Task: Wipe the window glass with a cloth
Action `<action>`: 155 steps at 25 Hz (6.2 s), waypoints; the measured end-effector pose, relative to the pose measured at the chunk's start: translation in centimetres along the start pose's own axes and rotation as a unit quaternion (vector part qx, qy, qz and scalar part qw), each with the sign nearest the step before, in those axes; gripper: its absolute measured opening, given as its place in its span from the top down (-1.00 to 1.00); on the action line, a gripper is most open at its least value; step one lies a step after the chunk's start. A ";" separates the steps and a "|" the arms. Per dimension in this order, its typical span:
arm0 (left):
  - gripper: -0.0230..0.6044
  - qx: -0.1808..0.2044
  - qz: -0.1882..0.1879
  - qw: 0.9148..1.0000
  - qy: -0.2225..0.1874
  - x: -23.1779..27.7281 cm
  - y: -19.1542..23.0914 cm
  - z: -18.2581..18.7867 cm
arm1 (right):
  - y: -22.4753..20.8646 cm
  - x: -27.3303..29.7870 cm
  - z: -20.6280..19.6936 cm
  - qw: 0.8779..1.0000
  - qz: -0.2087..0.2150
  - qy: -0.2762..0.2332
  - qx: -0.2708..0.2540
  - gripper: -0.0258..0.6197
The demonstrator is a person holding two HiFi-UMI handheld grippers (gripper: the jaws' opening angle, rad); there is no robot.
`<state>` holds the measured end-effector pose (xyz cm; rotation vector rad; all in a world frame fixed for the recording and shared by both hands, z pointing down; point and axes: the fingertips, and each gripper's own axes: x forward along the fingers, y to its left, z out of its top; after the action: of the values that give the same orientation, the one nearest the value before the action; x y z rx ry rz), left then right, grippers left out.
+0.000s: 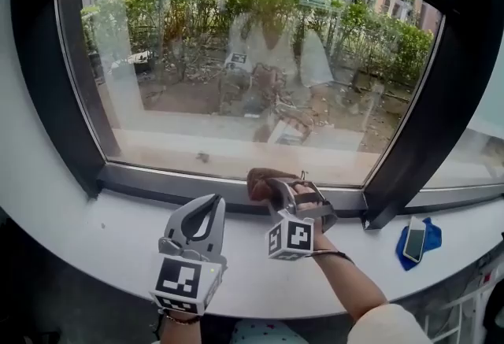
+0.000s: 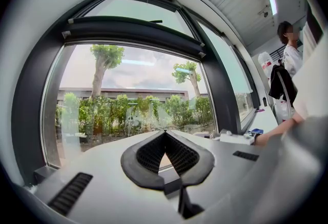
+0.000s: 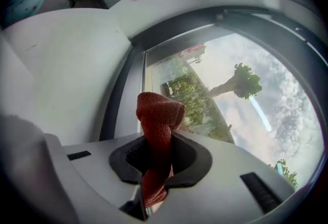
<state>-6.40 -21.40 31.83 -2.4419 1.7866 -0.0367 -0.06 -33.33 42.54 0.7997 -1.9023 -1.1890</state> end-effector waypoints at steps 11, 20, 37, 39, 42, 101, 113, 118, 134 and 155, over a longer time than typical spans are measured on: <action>0.86 0.009 0.017 1.000 0.011 -2.9 1.1 -1.1 | -23.9 -9.1 10.4 0.957 -0.248 -0.059 -0.141 0.72; 0.86 0.001 0.040 0.999 0.010 -5.2 3.6 -1.1 | -40.2 -12.6 17.1 0.853 -0.423 0.028 -0.305 0.72; 0.86 0.034 0.020 0.998 0.045 -4.4 3.3 -3.5 | -42.2 -7.7 16.7 0.847 -0.428 0.054 -0.311 0.72; 0.86 0.038 0.015 0.998 0.050 -3.4 3.4 -3.9 | -42.1 -7.3 16.8 0.848 -0.423 0.052 -0.314 0.72; 0.86 0.028 0.010 0.999 0.042 -2.3 3.9 -3.4 | -41.5 -6.8 16.5 0.860 -0.404 0.054 -0.307 0.72; 0.86 -0.010 -0.035 0.999 0.032 -0.9 8.2 -8.1 | -24.4 -0.3 12.2 0.938 -0.320 0.035 -0.129 0.73; 0.86 -0.007 -0.042 0.999 0.033 -0.4 8.0 -8.3 | -20.1 1.1 11.2 0.962 -0.247 0.044 -0.105 0.73; 0.86 -0.008 -0.044 0.998 0.034 -0.3 7.9 -8.4 | -18.8 1.3 10.9 0.972 -0.221 0.035 -0.074 0.73; 0.86 -0.005 -0.048 0.998 0.038 -0.5 7.9 -8.6 | -12.7 3.2 9.3 0.986 -0.162 0.037 -0.007 0.73; 0.86 -0.004 -0.058 0.997 0.045 0.0 7.9 -9.0 | -3.9 5.8 6.6 0.995 -0.083 0.060 0.015 0.73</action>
<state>-14.67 -24.44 39.90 -2.5867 1.6788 -0.1511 -8.24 -36.46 38.55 1.0389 -1.7871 -1.1849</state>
